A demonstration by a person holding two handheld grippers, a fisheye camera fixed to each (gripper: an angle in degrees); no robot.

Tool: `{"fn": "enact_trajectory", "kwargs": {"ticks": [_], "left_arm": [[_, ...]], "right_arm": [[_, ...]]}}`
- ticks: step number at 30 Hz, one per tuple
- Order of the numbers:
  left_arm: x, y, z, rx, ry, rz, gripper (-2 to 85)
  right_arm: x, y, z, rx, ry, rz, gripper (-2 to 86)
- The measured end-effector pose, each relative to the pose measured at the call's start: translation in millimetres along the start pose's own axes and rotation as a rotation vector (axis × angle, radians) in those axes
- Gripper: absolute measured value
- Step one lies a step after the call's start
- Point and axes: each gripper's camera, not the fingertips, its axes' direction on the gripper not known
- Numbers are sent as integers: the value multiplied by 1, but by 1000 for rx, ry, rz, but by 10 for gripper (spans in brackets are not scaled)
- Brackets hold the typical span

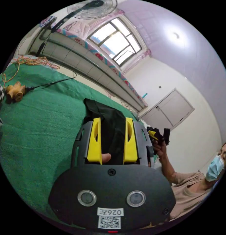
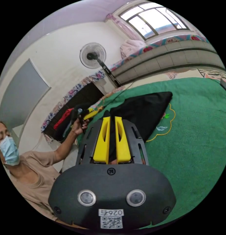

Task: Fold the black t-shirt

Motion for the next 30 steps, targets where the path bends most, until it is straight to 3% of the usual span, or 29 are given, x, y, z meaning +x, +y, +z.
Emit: {"fn": "enact_trajectory", "kwargs": {"ticks": [9,14,18,22,25,30], "left_arm": [[40,8,26,-260,-246,194,162],[63,18,38,-440,-361,298,49],[92,32,10,-496,-246,434,18],[107,58,-15,-674,-35,578,12],[113,71,-20,-810,156,656,11],[110,69,-46,-716,231,616,11]], "right_arm": [[-18,-9,158,-295,40,-117,59],[-37,0,232,-512,124,-258,-4],[-59,0,244,-523,199,-435,-15],[-62,-4,245,-512,84,-480,-16],[-58,-5,250,-635,-23,-543,-16],[-43,-7,252,-681,-39,-508,-14]]}}
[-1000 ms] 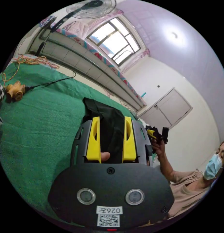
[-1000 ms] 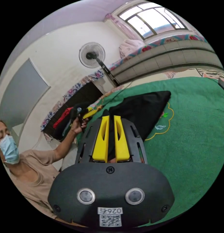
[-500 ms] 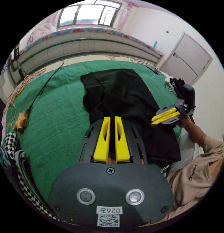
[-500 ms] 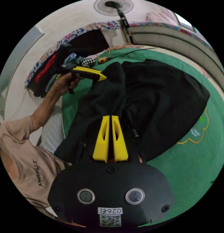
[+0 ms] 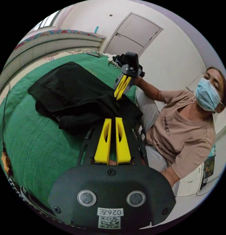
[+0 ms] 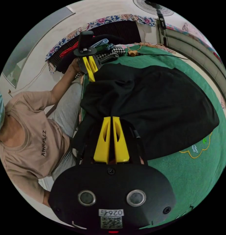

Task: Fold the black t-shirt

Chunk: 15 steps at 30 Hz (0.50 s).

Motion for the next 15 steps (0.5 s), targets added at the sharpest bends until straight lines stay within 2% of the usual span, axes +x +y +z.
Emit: {"fn": "enact_trajectory", "kwargs": {"ticks": [6,11,15], "left_arm": [[6,9,-4,56,11,-61,12],[34,0,3,77,-50,-12,24],[62,-9,13,72,-134,34,34]], "right_arm": [[31,13,-22,148,48,174,19],[64,39,-51,407,-126,339,51],[74,46,-52,453,-199,374,77]]}}
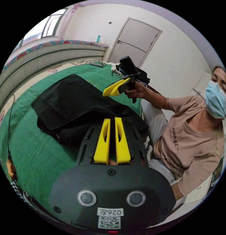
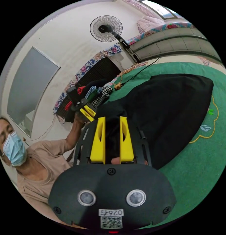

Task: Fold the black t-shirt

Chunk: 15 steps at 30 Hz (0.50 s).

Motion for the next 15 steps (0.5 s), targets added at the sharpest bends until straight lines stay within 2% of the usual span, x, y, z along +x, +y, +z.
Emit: {"fn": "enact_trajectory", "kwargs": {"ticks": [7,12,15], "left_arm": [[55,-18,32,-138,-197,135,33],[81,-26,51,-171,-232,216,23],[93,-28,63,-263,-258,288,18]], "right_arm": [[1,3,-1,17,17,7,97],[5,2,-5,18,69,-3,88],[13,2,-7,-33,50,9,26]]}}
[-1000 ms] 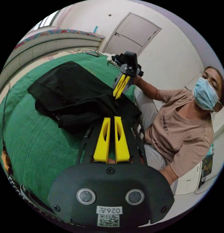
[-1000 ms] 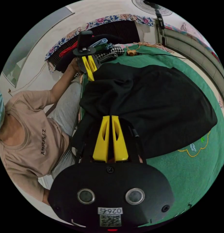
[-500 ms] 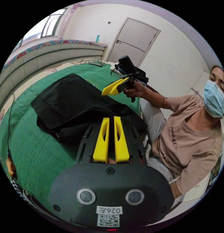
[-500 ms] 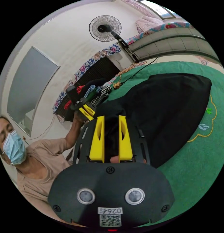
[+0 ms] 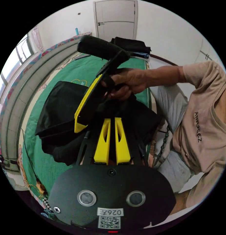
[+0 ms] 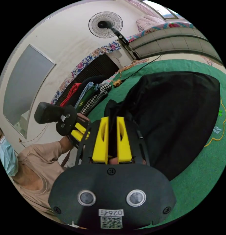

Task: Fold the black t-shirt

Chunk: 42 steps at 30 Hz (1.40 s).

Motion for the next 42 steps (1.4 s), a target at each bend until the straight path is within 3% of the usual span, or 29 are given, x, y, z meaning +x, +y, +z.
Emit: {"fn": "enact_trajectory", "kwargs": {"ticks": [5,9,12,14,18,20,23,27,30,32,34,38,40,42], "left_arm": [[-1,17,-25,21,-71,20,13],[-47,54,-57,209,-58,-211,5],[-84,81,-70,314,99,-339,-7],[-103,99,-75,389,133,-436,-7],[-141,140,-90,569,95,-701,11],[-156,151,-92,589,51,-799,34],[-187,157,-90,559,-10,-926,60],[-235,129,-69,481,-5,-948,162],[-270,97,-34,288,-21,-967,220],[-284,78,-9,146,-36,-973,200],[-280,43,-5,-33,-262,-879,88],[-275,4,-5,-52,-192,-712,28],[-274,2,-20,-7,-242,-709,20],[-280,16,-43,68,-292,-769,18]], "right_arm": [[24,4,-41,59,1,69,-14],[42,6,-98,140,67,123,-16],[62,25,-163,283,248,248,-15],[86,60,-224,441,333,447,-13],[105,136,-306,739,538,770,-10],[89,175,-338,954,844,925,-8],[73,183,-349,1024,966,893,1],[75,139,-327,905,797,647,19],[81,77,-282,593,676,446,36],[78,37,-238,378,684,341,63],[75,15,-206,267,795,280,92],[96,-16,-141,15,1063,220,142],[113,-19,-124,-100,1005,252,98],[109,-22,-137,-88,978,323,7]]}}
